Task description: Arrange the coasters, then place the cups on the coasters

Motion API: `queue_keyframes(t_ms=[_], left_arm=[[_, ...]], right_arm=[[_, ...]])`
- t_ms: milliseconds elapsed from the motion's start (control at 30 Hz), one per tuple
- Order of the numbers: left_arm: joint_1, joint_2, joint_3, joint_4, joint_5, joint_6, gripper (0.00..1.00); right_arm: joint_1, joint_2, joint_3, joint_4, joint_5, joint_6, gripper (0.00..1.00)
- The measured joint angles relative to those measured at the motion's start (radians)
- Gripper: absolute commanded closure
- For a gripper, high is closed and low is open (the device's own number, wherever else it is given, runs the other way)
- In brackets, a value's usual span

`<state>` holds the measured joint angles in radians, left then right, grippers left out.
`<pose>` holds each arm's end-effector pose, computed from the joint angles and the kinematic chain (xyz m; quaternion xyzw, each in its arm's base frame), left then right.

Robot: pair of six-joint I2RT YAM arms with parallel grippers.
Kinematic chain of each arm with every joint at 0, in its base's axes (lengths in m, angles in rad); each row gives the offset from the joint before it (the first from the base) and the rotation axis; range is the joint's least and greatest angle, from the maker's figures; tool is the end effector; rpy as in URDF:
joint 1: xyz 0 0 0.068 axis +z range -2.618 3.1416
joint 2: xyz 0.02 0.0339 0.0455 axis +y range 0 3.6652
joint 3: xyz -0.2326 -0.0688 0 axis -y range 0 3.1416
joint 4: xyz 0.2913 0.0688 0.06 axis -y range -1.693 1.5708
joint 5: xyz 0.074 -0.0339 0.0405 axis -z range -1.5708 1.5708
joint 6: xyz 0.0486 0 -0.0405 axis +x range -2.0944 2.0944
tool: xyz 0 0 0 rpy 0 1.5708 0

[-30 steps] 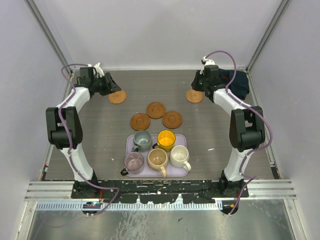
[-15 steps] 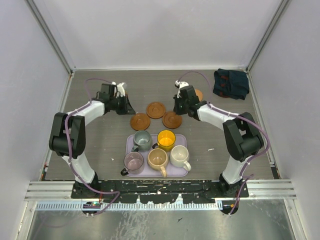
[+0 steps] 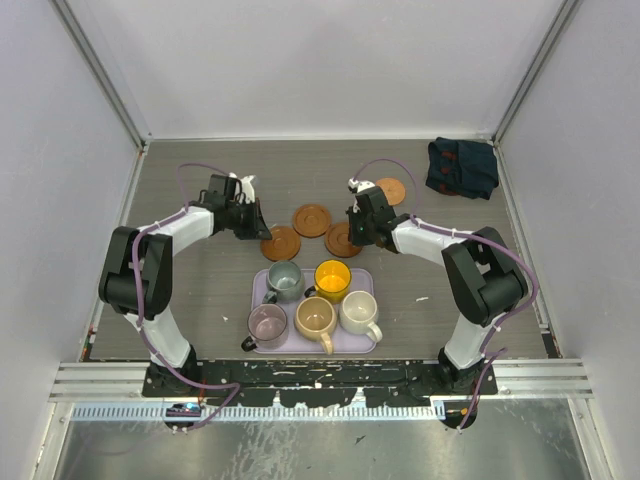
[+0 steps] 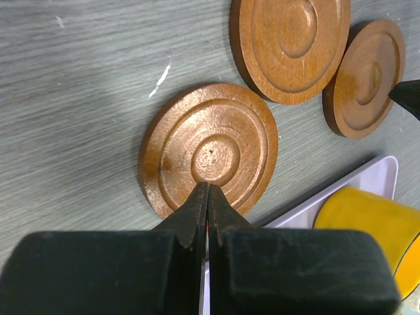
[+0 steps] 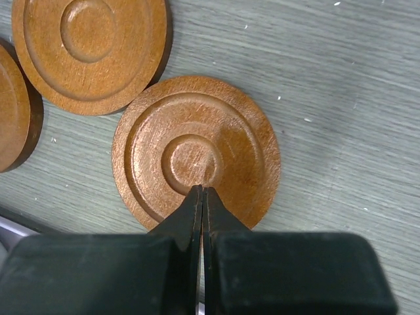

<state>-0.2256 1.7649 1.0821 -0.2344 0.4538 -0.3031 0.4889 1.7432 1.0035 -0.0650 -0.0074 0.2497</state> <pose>0.3854 -0.1103 0.1111 0.0364 0.9249 -0.2874 0.2463 0.3534 0.1884 0.1023 -0.1120 0.9207 0.1381 0.3473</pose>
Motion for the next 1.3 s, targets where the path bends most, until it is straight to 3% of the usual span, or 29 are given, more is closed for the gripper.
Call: queue_keyframes(t_ms=[333,633,1300], left_arm=[[-0.042,0.055,0.011,-0.038,-0.033,0.0,1.0],[-0.043,0.109,0.093,-0.116,-0.087,-0.006,1.0],[0.012,0.415,0.569,-0.258,-0.135,-0.016,1.0]], right_arm=[[0.008,0.023,0.004,-0.004,0.038,0.02,0.99],[0.008,0.127,0.119,-0.024,0.093,0.035,0.99],[-0.092,0.391,0.493,-0.08,0.109,0.015,0.99]])
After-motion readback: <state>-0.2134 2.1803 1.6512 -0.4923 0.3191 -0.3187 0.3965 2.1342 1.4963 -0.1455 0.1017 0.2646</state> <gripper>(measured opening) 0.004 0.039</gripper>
